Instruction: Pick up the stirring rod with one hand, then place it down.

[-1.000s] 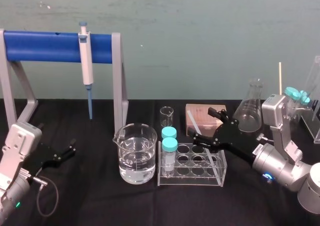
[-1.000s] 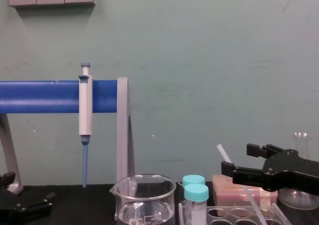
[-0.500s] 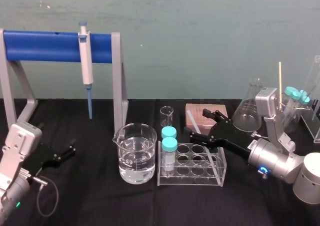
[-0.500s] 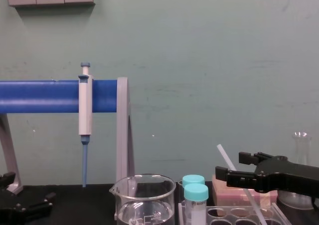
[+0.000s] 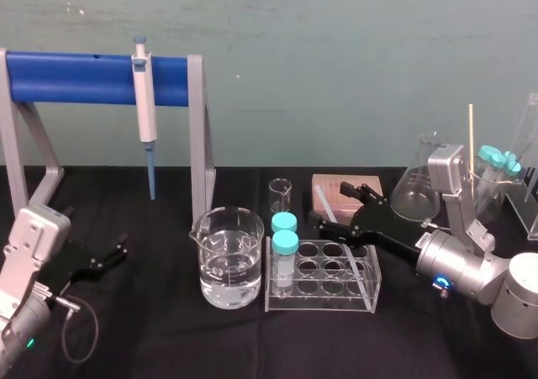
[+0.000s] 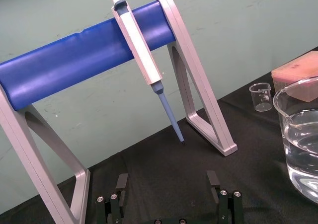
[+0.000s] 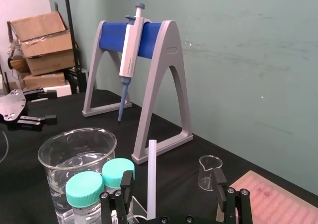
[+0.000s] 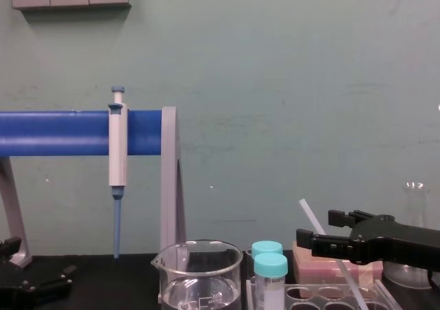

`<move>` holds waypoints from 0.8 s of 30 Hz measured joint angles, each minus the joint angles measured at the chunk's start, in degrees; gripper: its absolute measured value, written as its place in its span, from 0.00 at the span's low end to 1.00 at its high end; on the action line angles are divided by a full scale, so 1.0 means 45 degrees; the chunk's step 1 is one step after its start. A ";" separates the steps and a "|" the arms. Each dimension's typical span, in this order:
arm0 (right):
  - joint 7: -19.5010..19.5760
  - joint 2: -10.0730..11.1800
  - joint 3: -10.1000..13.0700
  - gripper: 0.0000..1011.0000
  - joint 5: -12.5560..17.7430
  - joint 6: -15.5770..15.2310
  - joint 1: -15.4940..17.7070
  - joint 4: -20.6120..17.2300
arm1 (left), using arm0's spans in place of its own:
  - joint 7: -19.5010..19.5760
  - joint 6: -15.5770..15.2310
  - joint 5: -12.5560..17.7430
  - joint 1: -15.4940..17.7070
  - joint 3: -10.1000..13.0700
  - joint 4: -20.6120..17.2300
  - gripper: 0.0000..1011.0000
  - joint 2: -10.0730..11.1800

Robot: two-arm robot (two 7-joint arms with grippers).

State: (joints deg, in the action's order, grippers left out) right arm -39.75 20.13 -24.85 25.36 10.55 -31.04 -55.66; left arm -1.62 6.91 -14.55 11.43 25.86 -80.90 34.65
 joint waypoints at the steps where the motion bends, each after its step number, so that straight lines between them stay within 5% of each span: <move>1: 0.0000 0.0001 0.0000 0.99 0.0000 0.0000 0.0002 -0.0002 | 0.0000 0.0000 0.0000 0.0000 0.0000 0.0000 0.99 0.0000; 8: 0.0006 0.0011 -0.0008 0.98 -0.0009 0.0002 0.0024 -0.0034 | 0.0000 0.0000 -0.0001 0.0000 0.0000 0.0000 0.99 0.0000; 24: 0.0019 0.0025 -0.0011 0.54 -0.0010 0.0008 0.0042 -0.0058 | 0.0000 0.0000 0.0000 0.0000 -0.0001 0.0000 0.99 0.0000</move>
State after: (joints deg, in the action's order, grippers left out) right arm -39.66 20.24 -24.90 25.32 10.59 -30.85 -55.92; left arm -1.62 6.90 -14.55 11.43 25.86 -80.90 34.65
